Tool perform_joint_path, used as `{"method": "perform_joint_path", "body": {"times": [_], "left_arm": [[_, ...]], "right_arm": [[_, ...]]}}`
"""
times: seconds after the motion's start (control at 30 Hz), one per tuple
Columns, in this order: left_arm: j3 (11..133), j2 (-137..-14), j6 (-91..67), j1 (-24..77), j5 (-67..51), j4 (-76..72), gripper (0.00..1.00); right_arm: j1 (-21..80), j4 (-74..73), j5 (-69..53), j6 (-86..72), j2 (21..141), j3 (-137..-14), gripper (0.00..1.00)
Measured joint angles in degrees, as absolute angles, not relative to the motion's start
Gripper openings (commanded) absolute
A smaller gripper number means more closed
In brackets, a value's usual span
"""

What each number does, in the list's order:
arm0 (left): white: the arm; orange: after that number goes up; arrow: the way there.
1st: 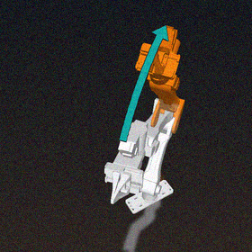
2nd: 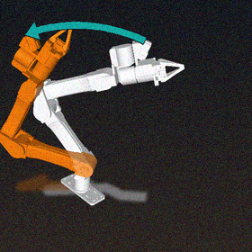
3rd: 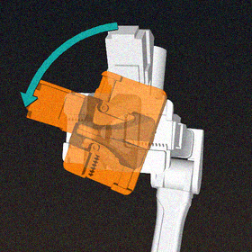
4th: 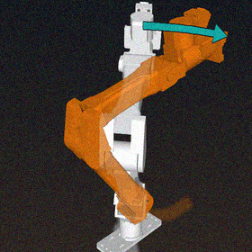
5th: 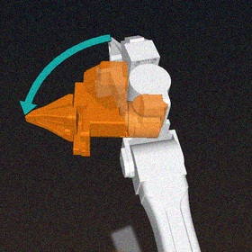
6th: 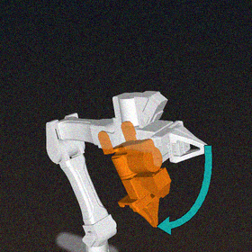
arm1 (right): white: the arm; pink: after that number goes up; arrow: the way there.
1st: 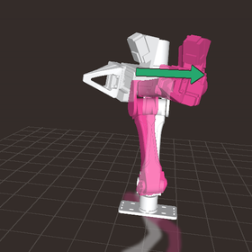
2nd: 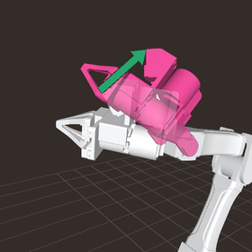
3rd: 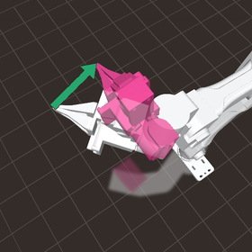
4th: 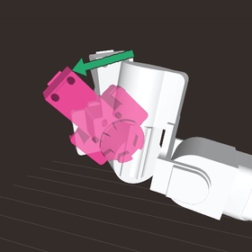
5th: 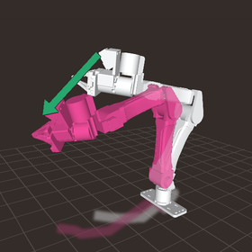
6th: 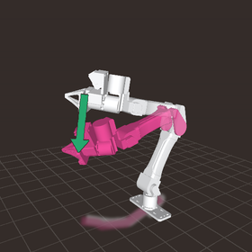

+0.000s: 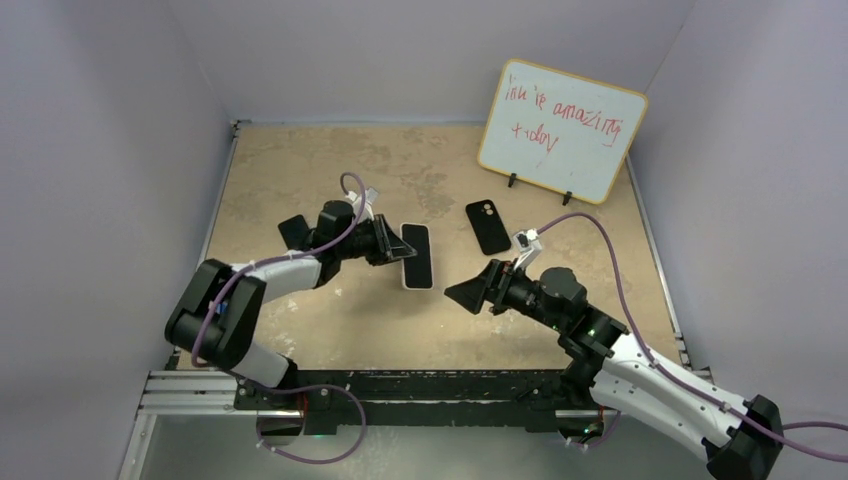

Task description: Put the phone into the phone case

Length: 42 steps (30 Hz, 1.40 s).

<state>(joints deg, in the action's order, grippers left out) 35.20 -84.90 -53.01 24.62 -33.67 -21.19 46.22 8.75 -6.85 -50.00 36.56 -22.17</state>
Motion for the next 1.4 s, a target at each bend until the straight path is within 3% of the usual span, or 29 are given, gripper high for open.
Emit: {"method": "perform_joint_path", "body": {"times": [0.63,0.9,1.23,1.4], "left_arm": [[54.2,-108.2,-49.4,20.7,-33.2,-17.4,0.10],[54.3,-109.8,-48.7,19.0,-34.2,-15.8,0.42],[58.8,-108.8,-42.1,18.4,-31.0,-3.9,0.63],[60.9,-105.4,-37.8,18.4,-26.3,5.1,0.83]], "right_arm": [[46.2,1.9,-3.4,-48.3,34.0,-22.4,0.99],[46.2,-0.3,-2.2,-48.3,32.3,-22.4,0.99],[46.2,-2.8,-0.3,-48.4,30.8,-22.4,0.99],[46.2,-3.2,0.5,-48.4,30.7,-22.4,0.99]]}}
